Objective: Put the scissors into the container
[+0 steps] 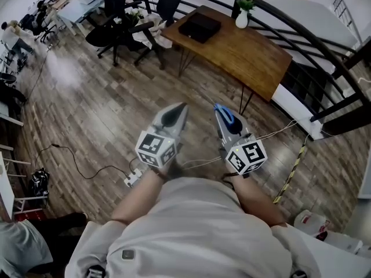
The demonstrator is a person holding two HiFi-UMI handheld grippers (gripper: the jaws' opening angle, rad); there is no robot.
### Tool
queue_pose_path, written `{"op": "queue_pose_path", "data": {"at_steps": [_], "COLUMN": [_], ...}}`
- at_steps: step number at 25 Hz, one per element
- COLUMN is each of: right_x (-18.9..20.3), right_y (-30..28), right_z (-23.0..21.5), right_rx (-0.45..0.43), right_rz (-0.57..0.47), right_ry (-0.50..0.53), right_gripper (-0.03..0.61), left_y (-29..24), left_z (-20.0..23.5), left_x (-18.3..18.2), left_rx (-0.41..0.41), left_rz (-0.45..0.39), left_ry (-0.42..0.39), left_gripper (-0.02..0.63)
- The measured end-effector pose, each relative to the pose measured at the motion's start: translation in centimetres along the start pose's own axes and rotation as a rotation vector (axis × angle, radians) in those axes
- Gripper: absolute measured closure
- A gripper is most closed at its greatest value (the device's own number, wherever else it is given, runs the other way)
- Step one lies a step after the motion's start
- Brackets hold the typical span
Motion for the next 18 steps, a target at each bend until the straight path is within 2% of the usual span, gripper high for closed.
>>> {"op": "queue_pose_path", "data": {"at_steps": [8, 18], "right_x": [0.2, 0.3], "right_y": [-6.0, -17.8], "right_z": [-1.6, -3.4], "right_rx": [-0.003, 0.046], "right_rz": [0.009, 0.001], "right_ry": [0.009, -0.043], "right_gripper": [0.522, 0.522], "left_y": [-2.5, -5.8], "left_z": [5.7, 16.8], "left_x": [-0.9, -3.6], "left_rx": [0.000, 0.048], "left_rz": [-0.006, 0.003], "left_ry": [0.019, 0.012], "left_gripper": [0.611, 0.611]}}
Point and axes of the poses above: the fingertips, and each gripper's own axes: y backward along the fingers, z to its left, x out of its underside, the point moved 1 cm from there along y, backward along the fingers, and after that the axes turned 14 degrees about -x, right-handed, at the moved point
